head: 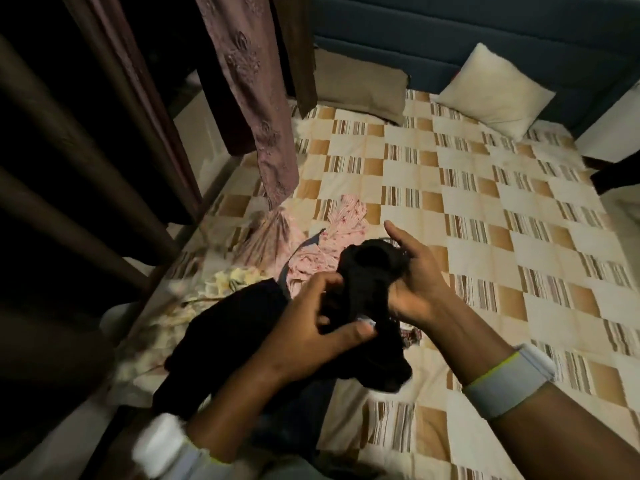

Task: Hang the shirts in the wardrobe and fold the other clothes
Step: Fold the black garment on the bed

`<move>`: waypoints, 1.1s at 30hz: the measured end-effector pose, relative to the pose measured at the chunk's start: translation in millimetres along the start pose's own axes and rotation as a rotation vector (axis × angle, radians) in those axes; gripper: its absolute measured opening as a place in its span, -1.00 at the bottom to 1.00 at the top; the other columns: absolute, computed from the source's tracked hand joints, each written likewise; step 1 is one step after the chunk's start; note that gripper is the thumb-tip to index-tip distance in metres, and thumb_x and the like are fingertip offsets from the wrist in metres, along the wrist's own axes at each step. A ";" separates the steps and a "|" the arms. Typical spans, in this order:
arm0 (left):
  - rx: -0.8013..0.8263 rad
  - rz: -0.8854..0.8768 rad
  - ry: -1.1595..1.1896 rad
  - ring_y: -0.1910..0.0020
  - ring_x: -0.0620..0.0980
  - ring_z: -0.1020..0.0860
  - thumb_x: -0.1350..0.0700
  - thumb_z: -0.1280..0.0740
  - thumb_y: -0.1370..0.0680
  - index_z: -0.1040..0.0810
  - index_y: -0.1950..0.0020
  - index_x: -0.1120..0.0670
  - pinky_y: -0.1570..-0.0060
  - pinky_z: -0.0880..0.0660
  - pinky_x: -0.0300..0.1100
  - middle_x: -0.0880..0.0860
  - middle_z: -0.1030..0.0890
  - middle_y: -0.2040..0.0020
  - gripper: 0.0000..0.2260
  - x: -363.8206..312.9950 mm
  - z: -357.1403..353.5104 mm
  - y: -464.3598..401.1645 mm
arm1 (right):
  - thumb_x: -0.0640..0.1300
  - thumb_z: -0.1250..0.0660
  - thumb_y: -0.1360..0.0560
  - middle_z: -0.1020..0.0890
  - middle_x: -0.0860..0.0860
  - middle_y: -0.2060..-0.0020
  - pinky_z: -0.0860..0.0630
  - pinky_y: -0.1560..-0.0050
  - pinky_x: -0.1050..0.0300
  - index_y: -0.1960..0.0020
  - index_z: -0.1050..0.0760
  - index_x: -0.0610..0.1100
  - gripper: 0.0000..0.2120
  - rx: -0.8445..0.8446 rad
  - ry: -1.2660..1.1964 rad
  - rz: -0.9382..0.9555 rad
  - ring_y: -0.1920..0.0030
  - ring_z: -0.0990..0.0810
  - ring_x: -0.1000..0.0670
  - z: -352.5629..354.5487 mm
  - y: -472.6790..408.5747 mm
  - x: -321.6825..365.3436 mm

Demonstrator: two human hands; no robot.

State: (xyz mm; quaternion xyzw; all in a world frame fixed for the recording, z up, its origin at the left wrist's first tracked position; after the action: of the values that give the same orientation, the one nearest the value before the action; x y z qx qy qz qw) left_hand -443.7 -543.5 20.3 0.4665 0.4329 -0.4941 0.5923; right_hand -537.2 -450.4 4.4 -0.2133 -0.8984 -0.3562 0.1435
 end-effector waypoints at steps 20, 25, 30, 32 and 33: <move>-0.451 0.253 0.133 -0.12 0.07 -0.68 -0.14 -0.59 -0.34 -0.61 -0.16 -0.05 -0.16 -0.61 0.08 0.04 -0.71 -0.09 -0.55 0.3 -42.4 -0.4 | -0.16 -0.45 -0.37 -0.63 -0.13 0.10 -0.59 0.13 -0.20 -0.10 -0.53 -0.08 -0.69 0.179 1.331 0.477 0.12 -0.66 -0.15 34.9 70.0 37.4; -0.306 0.080 -0.156 -0.09 -0.15 -0.65 0.19 -0.55 -0.50 -0.53 -0.23 -0.03 -0.06 -0.57 -0.22 -0.06 -0.65 -0.09 -0.63 -40.5 -66.8 -5.8 | -0.20 -0.46 -0.45 -0.66 -0.05 0.10 -0.57 0.14 -0.12 -0.13 -0.58 -0.06 -0.74 0.287 1.321 0.508 0.14 -0.66 -0.05 39.9 93.9 57.6; -0.238 0.026 -0.104 -0.09 -0.06 -0.68 0.28 -0.61 -0.41 -0.66 -0.10 0.09 -0.10 -0.56 -0.24 0.00 -0.71 -0.05 -0.68 -50.7 -77.7 -7.0 | -0.25 -0.48 -0.40 -0.71 0.04 0.07 -0.65 -0.02 -0.20 -0.08 -0.65 0.00 -0.71 0.139 1.378 0.606 0.03 -0.70 0.01 59.6 96.5 95.8; -0.305 -0.042 -0.143 -0.04 -0.05 -0.68 0.31 -0.56 -0.46 -0.68 -0.01 -0.01 -0.08 -0.56 -0.21 -0.02 -0.71 0.02 -0.74 -57.9 -69.3 -9.5 | -0.24 -0.50 -0.40 -0.69 0.12 -0.07 -0.66 -0.08 -0.14 -0.21 -0.60 0.11 -0.56 0.008 1.480 0.688 -0.03 -0.67 0.07 68.6 97.9 110.4; -0.334 -0.073 -0.140 -0.01 -0.02 -0.68 0.33 -0.53 -0.49 -0.68 0.00 -0.06 -0.05 -0.57 -0.17 -0.02 -0.70 0.04 -0.71 -62.4 -64.1 -10.1 | -0.25 -0.51 -0.38 -0.64 0.13 -0.18 -0.67 -0.10 -0.10 -0.30 -0.53 0.15 -0.44 -0.084 1.533 0.761 -0.08 -0.66 0.05 72.0 101.1 117.2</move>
State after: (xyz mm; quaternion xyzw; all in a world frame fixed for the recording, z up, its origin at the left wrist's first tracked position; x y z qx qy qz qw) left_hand -465.5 -470.1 67.7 0.3103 0.4832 -0.4677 0.6719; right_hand -597.5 -300.7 60.2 -0.2056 -0.4065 -0.3626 0.8130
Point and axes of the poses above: each hand's wrist, its own y-axis away from the middle knuckle, its own z-axis out of the back of the hand, x = y × z, the point moved 10 cm from there along -y, towards the middle knuckle
